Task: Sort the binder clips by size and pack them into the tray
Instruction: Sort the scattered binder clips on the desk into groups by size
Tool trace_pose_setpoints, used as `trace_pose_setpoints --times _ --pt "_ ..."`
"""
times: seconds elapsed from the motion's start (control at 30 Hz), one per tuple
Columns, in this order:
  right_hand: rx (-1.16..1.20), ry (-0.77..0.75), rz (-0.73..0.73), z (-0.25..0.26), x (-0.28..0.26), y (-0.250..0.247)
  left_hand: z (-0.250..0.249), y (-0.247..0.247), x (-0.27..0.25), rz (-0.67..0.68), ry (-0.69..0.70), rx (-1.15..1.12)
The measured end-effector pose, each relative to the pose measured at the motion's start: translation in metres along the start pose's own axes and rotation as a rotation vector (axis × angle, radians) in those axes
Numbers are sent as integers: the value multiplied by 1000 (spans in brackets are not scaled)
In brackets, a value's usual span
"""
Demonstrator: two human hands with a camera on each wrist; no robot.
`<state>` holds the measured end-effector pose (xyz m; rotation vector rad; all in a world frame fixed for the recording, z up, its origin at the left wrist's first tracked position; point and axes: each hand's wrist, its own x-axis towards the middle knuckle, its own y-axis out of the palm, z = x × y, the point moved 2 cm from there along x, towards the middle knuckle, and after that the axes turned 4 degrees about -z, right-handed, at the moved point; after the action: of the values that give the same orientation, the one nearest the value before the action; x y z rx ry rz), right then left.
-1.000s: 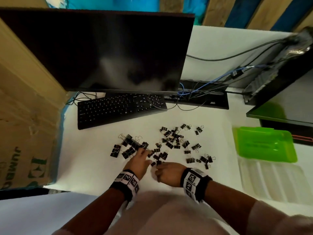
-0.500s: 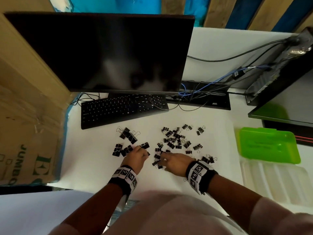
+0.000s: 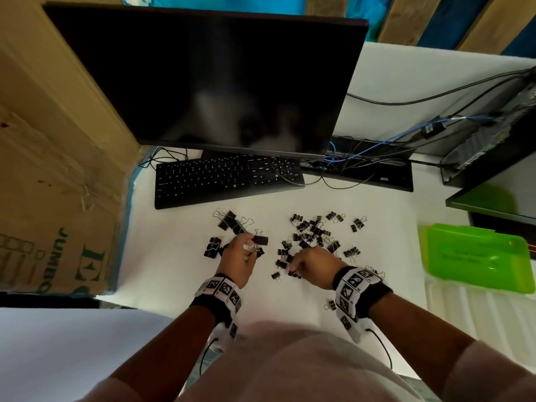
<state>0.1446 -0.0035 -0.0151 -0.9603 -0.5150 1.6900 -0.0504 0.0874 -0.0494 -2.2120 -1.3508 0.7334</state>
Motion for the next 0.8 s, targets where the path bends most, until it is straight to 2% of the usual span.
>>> trace_pose_setpoints --times 0.1,0.23,0.37,0.53,0.63,0.73,0.8 --pt "65 7 3 1 -1 1 -3 -3 2 -11 -16 -13" --pt "89 -8 37 7 2 11 1 -4 -10 53 8 17" --pt "99 -45 149 20 10 23 15 -9 -24 146 4 56" --pt "-43 -69 316 39 21 49 26 -5 -41 251 -19 91" --pt "-107 -81 273 46 27 57 24 -5 -48 300 24 107" --pt "-34 -86 185 46 25 54 17 -11 -56 247 85 117" --pt "28 -102 200 45 20 53 13 -13 -62 294 119 167"
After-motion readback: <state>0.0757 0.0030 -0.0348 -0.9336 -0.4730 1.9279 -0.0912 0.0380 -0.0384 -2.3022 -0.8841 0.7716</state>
